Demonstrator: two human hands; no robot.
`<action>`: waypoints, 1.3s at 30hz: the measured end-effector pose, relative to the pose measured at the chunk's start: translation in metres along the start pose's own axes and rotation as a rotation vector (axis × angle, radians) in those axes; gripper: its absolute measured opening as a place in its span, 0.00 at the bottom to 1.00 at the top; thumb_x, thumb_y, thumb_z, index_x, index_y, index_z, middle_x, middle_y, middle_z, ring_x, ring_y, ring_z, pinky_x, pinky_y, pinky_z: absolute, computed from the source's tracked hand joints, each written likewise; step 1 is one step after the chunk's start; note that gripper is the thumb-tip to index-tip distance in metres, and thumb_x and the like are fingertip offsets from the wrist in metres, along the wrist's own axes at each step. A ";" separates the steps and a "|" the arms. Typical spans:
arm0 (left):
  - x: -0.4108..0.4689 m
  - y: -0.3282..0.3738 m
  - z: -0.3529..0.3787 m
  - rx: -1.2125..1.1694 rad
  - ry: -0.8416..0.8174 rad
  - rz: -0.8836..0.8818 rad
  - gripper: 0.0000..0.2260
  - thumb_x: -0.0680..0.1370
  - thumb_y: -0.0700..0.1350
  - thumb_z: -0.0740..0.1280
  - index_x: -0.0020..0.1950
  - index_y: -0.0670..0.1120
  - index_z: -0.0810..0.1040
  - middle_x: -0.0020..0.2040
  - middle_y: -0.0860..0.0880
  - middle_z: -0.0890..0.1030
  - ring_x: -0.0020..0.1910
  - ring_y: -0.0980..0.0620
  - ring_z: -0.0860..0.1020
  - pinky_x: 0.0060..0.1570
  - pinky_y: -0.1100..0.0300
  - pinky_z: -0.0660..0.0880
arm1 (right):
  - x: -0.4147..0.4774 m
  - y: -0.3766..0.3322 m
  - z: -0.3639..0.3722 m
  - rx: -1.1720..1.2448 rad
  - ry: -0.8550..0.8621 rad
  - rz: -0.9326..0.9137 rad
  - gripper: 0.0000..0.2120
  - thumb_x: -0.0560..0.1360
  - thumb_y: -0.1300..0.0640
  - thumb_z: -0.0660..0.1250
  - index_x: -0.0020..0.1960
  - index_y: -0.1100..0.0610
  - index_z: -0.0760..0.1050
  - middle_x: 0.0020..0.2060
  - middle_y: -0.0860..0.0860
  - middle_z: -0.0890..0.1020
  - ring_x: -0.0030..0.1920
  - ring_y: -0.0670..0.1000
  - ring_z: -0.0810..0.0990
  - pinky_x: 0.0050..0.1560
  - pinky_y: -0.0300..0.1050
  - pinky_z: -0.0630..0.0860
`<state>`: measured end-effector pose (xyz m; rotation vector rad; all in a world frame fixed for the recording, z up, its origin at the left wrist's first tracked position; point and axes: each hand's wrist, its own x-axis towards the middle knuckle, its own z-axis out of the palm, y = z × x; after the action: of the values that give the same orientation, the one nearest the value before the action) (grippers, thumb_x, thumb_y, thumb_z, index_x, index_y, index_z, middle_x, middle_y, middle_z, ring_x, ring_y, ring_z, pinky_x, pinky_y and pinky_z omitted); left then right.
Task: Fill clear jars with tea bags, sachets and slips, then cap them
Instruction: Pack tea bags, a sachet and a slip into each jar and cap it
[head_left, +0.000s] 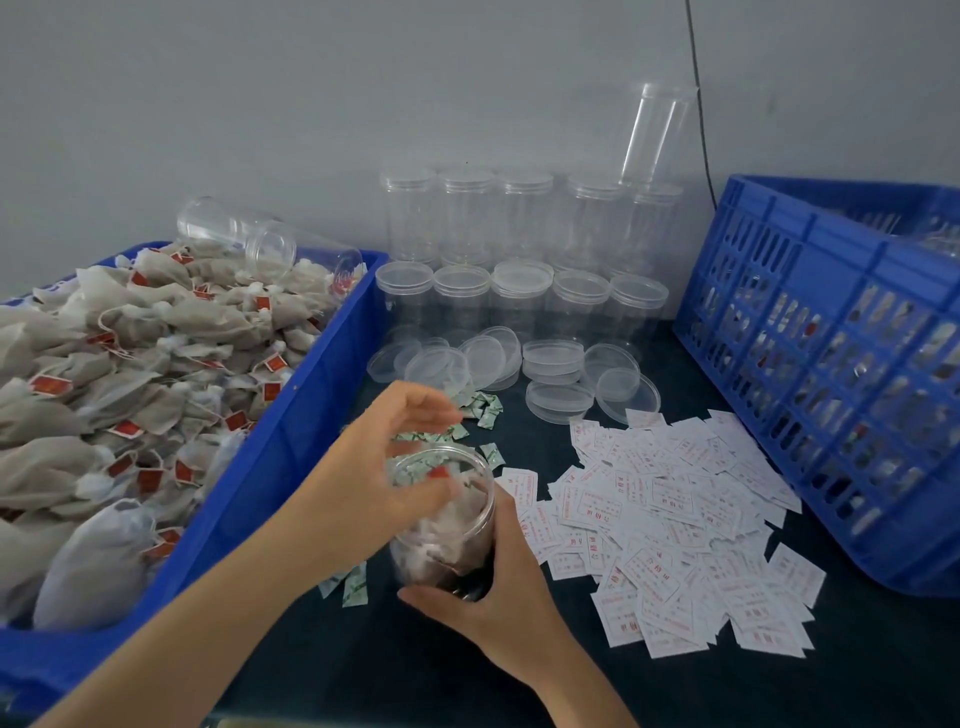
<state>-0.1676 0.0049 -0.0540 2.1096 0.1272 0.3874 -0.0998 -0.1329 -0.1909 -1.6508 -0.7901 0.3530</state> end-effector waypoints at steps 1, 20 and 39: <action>-0.003 -0.005 0.000 -0.025 0.007 -0.007 0.21 0.70 0.43 0.76 0.59 0.55 0.72 0.57 0.63 0.79 0.60 0.66 0.74 0.65 0.60 0.70 | 0.000 0.000 0.000 -0.004 -0.002 -0.007 0.51 0.63 0.37 0.81 0.76 0.35 0.54 0.69 0.36 0.71 0.69 0.39 0.71 0.67 0.40 0.72; -0.028 -0.049 0.066 -0.173 0.329 -0.005 0.41 0.64 0.49 0.81 0.70 0.59 0.62 0.61 0.64 0.71 0.63 0.68 0.69 0.56 0.79 0.65 | 0.095 -0.013 -0.046 -0.504 0.284 0.293 0.17 0.80 0.53 0.68 0.66 0.58 0.77 0.59 0.54 0.76 0.59 0.53 0.78 0.55 0.38 0.73; -0.028 -0.055 0.071 -0.229 0.347 0.029 0.41 0.63 0.54 0.78 0.69 0.65 0.59 0.60 0.69 0.69 0.64 0.67 0.68 0.58 0.76 0.66 | 0.039 -0.112 -0.065 -0.245 0.084 -0.290 0.04 0.75 0.51 0.74 0.48 0.51 0.83 0.46 0.44 0.84 0.51 0.45 0.82 0.53 0.31 0.74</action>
<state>-0.1680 -0.0291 -0.1420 1.8057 0.2426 0.7479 -0.0649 -0.1492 -0.0612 -1.7329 -1.0241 -0.0189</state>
